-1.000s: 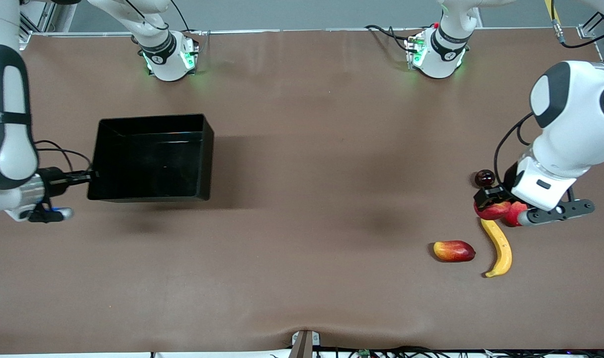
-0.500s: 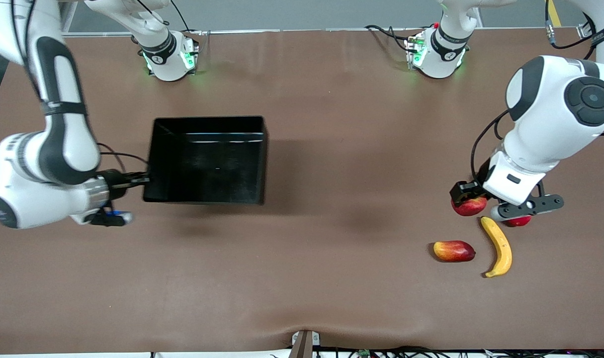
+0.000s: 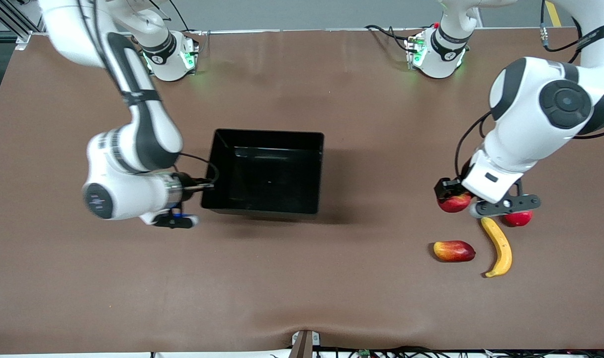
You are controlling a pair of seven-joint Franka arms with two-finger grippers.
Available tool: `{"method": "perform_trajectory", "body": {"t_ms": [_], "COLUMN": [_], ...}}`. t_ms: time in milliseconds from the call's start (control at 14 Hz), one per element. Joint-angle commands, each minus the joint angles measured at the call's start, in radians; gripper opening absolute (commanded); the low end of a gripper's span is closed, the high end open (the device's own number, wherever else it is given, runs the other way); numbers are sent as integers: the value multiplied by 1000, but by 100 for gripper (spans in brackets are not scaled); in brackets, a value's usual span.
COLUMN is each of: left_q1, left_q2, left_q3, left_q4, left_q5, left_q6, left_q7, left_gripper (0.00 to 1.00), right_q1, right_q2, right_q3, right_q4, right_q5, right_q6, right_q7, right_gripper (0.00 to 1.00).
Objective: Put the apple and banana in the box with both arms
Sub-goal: 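Carry the apple with the left gripper while the right gripper slides the box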
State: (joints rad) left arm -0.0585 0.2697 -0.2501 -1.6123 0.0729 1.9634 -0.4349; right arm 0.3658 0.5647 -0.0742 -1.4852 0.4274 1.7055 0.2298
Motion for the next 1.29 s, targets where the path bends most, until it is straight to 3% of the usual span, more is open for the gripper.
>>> {"method": "perform_trajectory", "body": {"t_ms": [0, 214, 643, 857, 929, 1000, 1214], "left_q1": [-44, -46, -84, -170, -208, -240, -304], "left_q2": [9, 20, 31, 52, 62, 62, 109], "left_q3": [-2, -2, -14, -17, -17, -17, -15], "left_q4": [9, 14, 9, 6, 5, -6, -14], "left_q5": [15, 18, 14, 14, 14, 14, 18], "left_q6": [-14, -14, -12, -12, -12, -8, 29], "left_q7": [-16, -7, -102, -237, -273, -319, -377], "left_gripper": [0, 0, 0, 0, 0, 0, 0], "right_q1": [70, 139, 188, 206, 206, 211, 187], "right_q2": [64, 115, 181, 185, 185, 182, 159], "right_q3": [-10, -10, -9, -10, -10, -10, -12], "right_q4": [31, 42, 94, 94, 94, 95, 115], "right_q5": [50, 54, 56, 53, 47, 47, 53], "right_q6": [77, 209, 258, 260, 258, 258, 228], "right_q7": [113, 166, 164, 166, 149, 145, 140], "right_gripper": [0, 0, 0, 0, 28, 99, 100]}}
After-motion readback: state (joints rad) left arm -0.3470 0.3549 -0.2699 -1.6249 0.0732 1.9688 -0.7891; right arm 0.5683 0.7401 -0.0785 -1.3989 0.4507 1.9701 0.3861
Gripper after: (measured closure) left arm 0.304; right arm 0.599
